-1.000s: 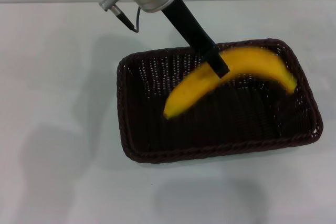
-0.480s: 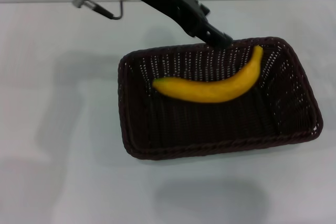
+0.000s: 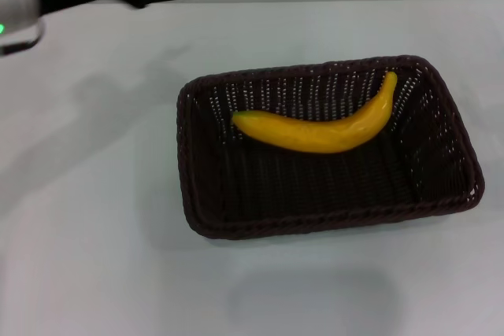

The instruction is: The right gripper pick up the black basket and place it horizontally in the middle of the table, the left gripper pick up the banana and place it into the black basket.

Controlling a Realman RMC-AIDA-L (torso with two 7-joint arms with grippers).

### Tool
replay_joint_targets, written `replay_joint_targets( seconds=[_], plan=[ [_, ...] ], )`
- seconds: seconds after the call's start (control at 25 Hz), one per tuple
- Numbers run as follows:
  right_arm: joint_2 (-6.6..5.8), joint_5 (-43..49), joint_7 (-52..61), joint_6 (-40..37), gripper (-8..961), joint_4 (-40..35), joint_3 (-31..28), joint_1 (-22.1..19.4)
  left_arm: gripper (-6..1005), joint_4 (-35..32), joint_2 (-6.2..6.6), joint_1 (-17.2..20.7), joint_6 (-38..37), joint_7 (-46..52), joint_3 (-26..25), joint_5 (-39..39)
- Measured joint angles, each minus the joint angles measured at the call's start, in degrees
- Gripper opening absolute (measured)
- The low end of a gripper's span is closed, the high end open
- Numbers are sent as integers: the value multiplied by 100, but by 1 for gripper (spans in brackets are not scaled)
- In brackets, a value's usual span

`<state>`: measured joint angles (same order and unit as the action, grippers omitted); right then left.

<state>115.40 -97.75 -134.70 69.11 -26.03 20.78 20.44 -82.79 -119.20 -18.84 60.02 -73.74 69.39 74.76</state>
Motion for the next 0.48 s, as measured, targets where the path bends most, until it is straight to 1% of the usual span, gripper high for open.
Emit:
replay_joint_targets(
  seconds=[0.04, 0.08, 0.12, 0.16, 0.2, 0.28, 0.32, 0.36, 0.4, 0.48],
  plan=[
    [0, -23, -16, 5, 745, 36, -1, 2, 881, 34, -9, 201, -194, -273, 7, 219],
    [-1, -62, -53, 13, 745, 96, -1, 9, 881, 34, -9, 201, -194, -273, 7, 219],
    [-1, -134, -121, 26, 745, 165, -1, 9, 880, 126, -18, 454, -401, -620, 14, 549],
    [-2, -199, -187, 38, 745, 225, -3, 8, 880, 308, -21, 698, -603, -1073, 6, 1064],
    [0, -279, -281, 57, 745, 296, -3, 3, 880, 662, -18, 960, -735, -1707, -41, 1807],
    [3, -454, -518, 130, 745, 492, -4, -5, 880, 1051, -16, 1132, -738, -2461, -127, 2602],
    [3, -551, -653, 179, 745, 605, -4, -8, 880, 1375, -14, 1233, -710, -3052, -193, 3175],
    [3, -640, -796, 220, 745, 712, -4, -9, 880, 1583, -13, 1279, -688, -3351, -222, 3469],
    [3, -719, -915, 253, 745, 809, -5, -9, 880, 1960, -9, 1353, -640, -4008, -262, 4090],
    [7, -937, -1160, 334, 745, 1037, -5, -7, 880, 2527, -8, 1413, -569, -4849, -303, 4894]
  ],
)
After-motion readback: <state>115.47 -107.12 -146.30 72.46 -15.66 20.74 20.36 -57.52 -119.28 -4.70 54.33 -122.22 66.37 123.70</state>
